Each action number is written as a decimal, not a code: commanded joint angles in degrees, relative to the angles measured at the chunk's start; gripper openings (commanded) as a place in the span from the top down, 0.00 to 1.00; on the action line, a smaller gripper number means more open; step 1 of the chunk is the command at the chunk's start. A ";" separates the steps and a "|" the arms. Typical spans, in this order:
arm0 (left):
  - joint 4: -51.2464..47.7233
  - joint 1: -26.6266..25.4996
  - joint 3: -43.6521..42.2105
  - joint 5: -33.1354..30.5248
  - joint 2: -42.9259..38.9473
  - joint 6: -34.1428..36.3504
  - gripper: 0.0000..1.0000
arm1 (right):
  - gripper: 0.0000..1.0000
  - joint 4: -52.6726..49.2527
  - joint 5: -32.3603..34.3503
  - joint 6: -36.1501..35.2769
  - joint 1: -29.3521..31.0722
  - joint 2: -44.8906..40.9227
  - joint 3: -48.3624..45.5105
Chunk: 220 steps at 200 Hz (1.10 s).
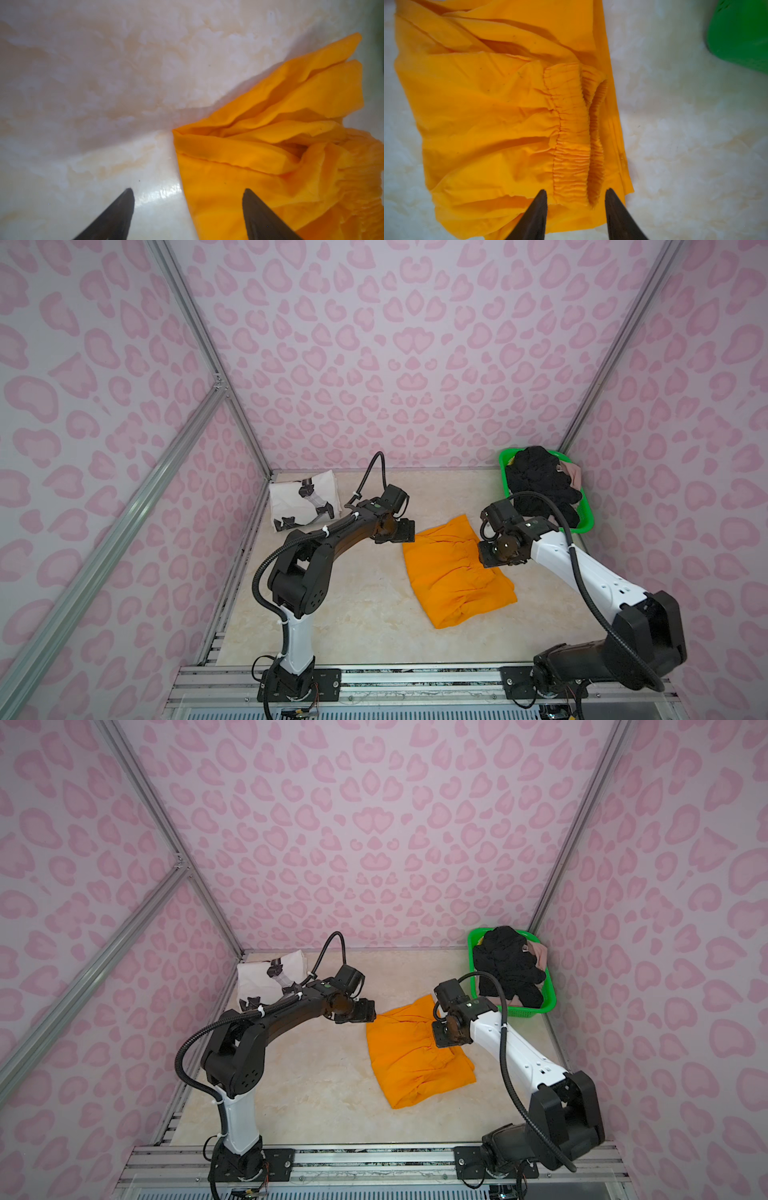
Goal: Fold and stack the mixed laundry pile
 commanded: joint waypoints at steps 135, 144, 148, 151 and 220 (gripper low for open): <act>9.78 0.83 -15.01 8.27 -0.25 0.48 0.54 | 0.67 16.35 -9.40 8.90 -5.68 10.31 -15.08; 10.80 0.66 -17.91 7.76 -2.51 -0.43 0.54 | 0.66 15.50 -8.41 6.56 -5.71 13.46 -11.78; 11.32 0.58 -19.56 7.45 -3.49 -0.86 0.54 | 0.66 15.09 -8.09 5.62 -5.80 14.88 -10.16; 11.53 0.50 -20.62 7.26 -4.27 -1.21 0.54 | 0.67 14.77 -7.85 4.98 -5.78 15.94 -8.90; 10.39 -5.84 -35.82 4.16 -21.26 -8.05 0.54 | 0.60 7.17 -6.33 -7.25 -4.72 34.55 19.06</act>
